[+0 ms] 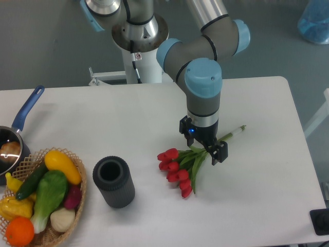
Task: Pick up the flowers from the table
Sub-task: 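Lower the gripper onto the tulip stems and close around them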
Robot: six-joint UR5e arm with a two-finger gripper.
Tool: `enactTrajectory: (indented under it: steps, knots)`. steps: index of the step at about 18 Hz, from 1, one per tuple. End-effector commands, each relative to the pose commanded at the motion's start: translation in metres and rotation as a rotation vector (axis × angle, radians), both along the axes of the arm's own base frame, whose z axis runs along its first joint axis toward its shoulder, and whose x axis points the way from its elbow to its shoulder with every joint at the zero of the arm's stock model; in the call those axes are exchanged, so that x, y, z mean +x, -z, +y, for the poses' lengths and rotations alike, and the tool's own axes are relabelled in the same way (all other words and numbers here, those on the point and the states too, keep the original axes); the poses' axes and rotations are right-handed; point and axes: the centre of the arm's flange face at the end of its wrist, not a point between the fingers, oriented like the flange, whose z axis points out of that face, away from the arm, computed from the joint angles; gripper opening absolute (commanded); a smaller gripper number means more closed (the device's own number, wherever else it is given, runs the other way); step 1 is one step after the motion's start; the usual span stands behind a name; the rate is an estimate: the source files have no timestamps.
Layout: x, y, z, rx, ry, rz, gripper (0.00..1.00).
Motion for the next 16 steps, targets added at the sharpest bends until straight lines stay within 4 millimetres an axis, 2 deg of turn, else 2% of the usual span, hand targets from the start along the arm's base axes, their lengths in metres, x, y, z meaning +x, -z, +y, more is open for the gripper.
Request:
enactTrajectory:
  steps: [6,9,16]
  knots:
    - [0.008,0.016,-0.003,-0.01,0.002,-0.032,1.0]
    - [0.015,0.038,-0.012,-0.026,-0.003,-0.065,1.0]
    - [0.027,0.064,-0.023,-0.054,0.053,-0.09,1.0]
